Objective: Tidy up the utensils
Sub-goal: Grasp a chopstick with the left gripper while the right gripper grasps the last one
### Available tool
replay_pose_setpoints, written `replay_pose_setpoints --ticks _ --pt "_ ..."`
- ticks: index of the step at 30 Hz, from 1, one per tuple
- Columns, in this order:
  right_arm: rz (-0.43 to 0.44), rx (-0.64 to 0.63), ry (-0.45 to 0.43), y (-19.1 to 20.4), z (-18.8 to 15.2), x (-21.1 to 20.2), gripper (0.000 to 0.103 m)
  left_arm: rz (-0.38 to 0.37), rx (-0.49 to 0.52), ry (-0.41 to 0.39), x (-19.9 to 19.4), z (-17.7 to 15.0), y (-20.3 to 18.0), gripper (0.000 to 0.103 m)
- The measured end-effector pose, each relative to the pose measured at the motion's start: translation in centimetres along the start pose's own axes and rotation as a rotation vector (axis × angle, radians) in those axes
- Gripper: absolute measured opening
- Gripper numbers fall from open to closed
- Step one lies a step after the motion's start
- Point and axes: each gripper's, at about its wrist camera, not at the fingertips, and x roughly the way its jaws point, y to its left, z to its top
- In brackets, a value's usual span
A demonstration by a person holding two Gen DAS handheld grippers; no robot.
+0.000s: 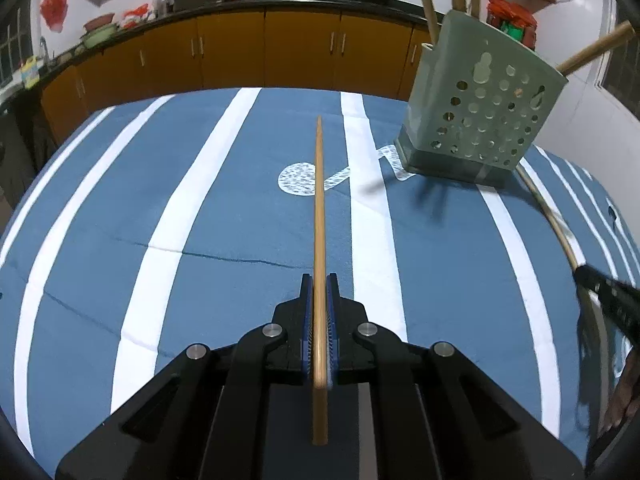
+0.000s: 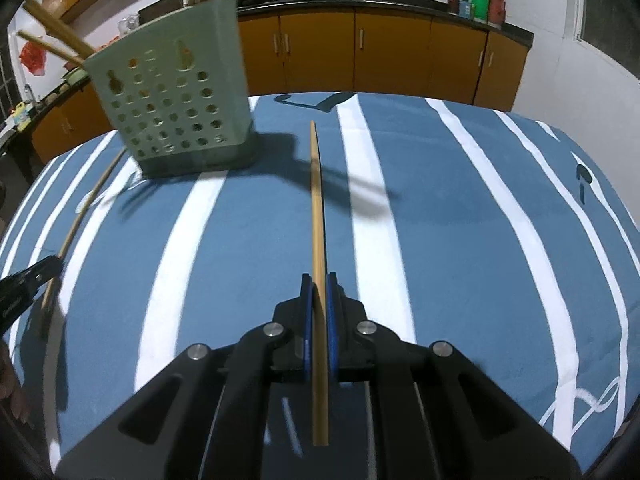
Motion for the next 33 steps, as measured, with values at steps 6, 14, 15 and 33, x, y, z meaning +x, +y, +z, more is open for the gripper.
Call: replay_pose_setpoints --ticks 6,14,15,33 --pt "-0.019 -0.016 -0.017 -0.11 -0.11 0.35 0.009 -0.013 -0.014 0.000 0.12 0.17 0.25 0.008" --pt "-0.019 -0.014 -0.028 -0.20 -0.21 0.42 0.010 -0.026 -0.027 0.000 0.21 0.15 0.33 0.008" --pt "-0.019 -0.015 -0.028 -0.18 -0.23 0.41 0.010 -0.024 -0.026 0.000 0.21 0.15 0.27 0.008" --pt "-0.013 -0.010 -0.028 -0.19 -0.29 0.44 0.010 -0.013 -0.017 0.000 0.20 0.16 0.19 0.009"
